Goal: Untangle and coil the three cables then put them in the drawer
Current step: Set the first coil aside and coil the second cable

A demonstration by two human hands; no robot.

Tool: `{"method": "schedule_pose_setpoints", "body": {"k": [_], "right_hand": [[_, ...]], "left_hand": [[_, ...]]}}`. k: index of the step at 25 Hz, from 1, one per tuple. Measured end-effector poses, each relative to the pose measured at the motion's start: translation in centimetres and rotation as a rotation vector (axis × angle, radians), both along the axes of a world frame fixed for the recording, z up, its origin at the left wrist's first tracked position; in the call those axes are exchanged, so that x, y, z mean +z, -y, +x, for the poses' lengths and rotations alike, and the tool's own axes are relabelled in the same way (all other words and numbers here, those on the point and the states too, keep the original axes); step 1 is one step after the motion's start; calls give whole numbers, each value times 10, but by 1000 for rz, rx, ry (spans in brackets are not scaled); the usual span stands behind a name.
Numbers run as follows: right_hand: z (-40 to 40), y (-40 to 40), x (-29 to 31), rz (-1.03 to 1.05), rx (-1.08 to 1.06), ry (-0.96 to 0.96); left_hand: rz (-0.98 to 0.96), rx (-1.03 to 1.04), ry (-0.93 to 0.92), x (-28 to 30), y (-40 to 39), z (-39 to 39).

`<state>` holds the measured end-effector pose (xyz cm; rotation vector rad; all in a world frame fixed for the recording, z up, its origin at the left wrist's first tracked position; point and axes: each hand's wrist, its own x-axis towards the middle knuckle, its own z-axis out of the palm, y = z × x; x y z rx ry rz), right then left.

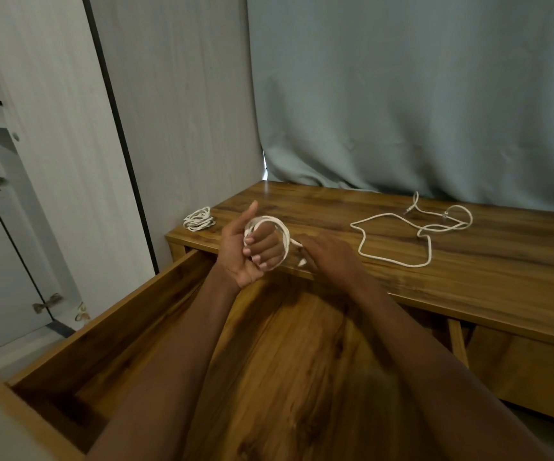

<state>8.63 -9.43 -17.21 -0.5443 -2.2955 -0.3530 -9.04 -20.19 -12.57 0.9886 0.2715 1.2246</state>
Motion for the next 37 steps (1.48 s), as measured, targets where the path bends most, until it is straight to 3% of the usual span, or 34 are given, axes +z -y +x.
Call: {"method": "schedule_pose_setpoints", "body": {"k": [4, 9, 12, 15, 17, 21, 25, 28, 33, 37], "right_hand": [[-21, 20, 0, -166, 78, 121], [-31, 35, 11, -340, 45, 236], [-27, 35, 14, -635, 48, 97], [-22, 29, 15, -967, 185, -139], [-20, 29, 16, -1160, 354, -229], [-22, 32, 25, -1304, 514, -224], [-17, 33, 33, -1370, 495, -208], [-6, 24, 37, -1341, 456, -243], [17, 15, 46, -1624, 513, -492], [25, 5, 42, -1680, 688, -572]], "left_hand": [[84, 437, 263, 5, -3, 4], [-25, 850, 358, -1, -5, 1], [-54, 923, 352, -3, -4, -4], [-114, 1058, 322, -5, -4, -8], [-159, 1214, 130, -6, -4, -7], [-140, 1421, -551, -21, -7, -2], [42, 1319, -1134, -39, -20, -9], [216, 1100, -1509, -44, -25, -14], [261, 786, -1726, -45, -23, -1], [436, 943, -1757, -50, -24, -2]]}}
